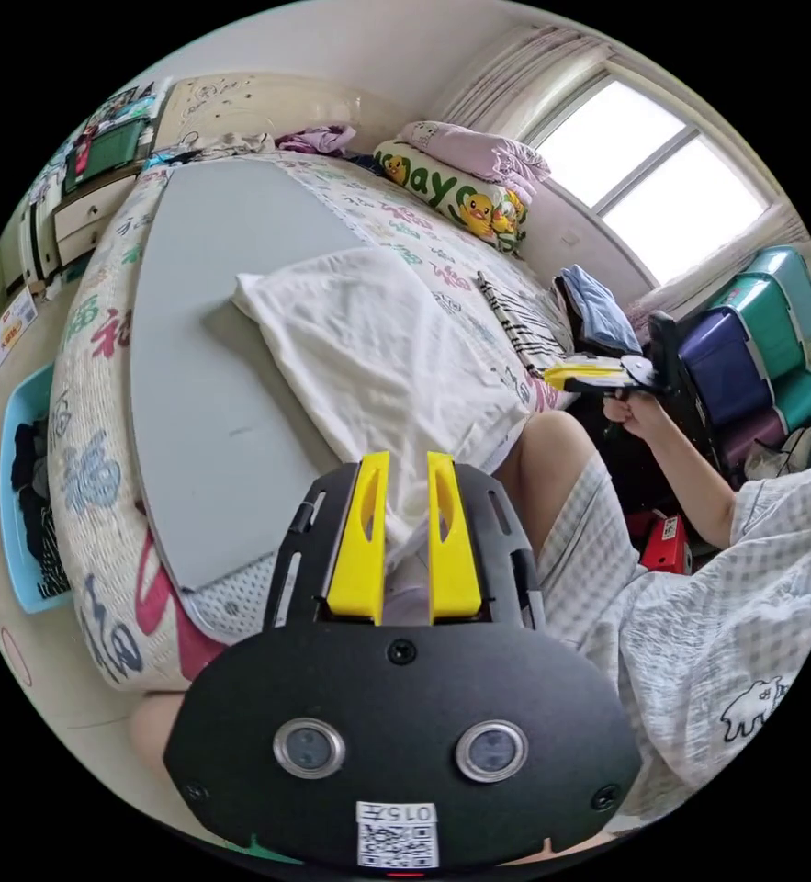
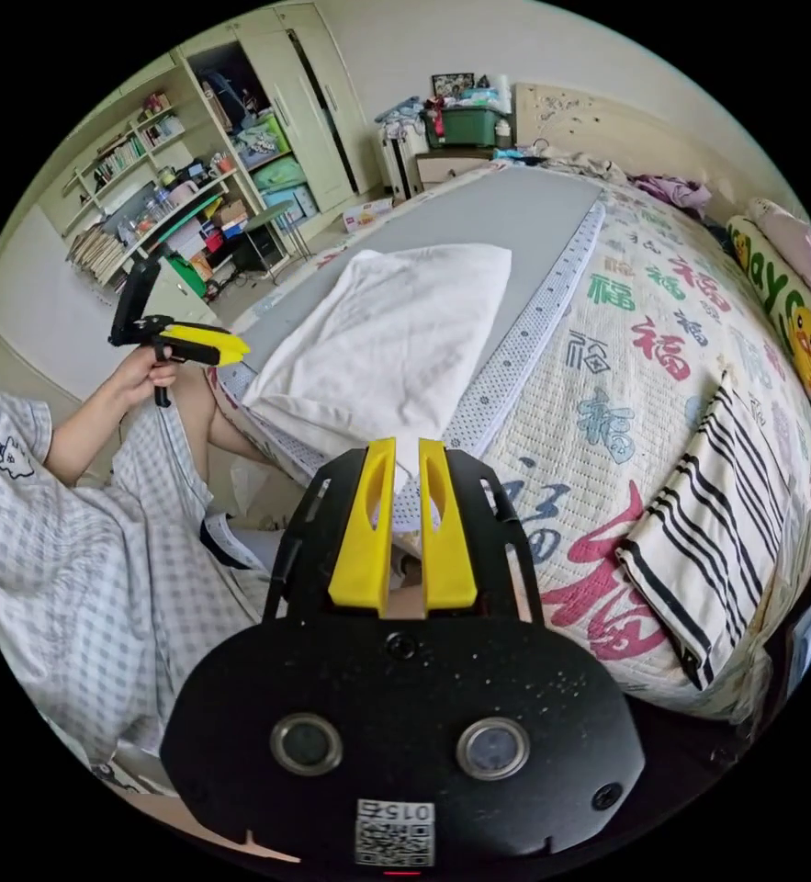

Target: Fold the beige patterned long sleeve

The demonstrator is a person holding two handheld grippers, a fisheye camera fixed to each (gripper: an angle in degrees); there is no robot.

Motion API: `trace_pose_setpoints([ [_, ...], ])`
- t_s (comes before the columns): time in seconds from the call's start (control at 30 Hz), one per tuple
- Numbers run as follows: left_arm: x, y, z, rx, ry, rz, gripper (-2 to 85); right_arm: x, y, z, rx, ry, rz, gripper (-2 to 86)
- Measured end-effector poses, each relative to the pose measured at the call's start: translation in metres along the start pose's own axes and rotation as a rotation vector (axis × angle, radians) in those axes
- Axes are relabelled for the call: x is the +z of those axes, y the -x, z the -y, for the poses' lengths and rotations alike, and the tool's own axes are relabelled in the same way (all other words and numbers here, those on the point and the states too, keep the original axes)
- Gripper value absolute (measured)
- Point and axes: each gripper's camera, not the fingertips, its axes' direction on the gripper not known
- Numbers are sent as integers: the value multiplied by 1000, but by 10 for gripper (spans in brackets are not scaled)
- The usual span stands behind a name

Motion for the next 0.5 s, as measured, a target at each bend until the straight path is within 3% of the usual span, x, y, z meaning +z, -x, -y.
trace_pose_setpoints([
  [0.17, 26, -12, -27, -38, 69, 52, 80, 35, 6, 48, -45, 228, 6, 86],
  [0.5, 40, -26, -28, -3, 103, 93, 77, 38, 68, 96, -211, 345, -129, 40],
])
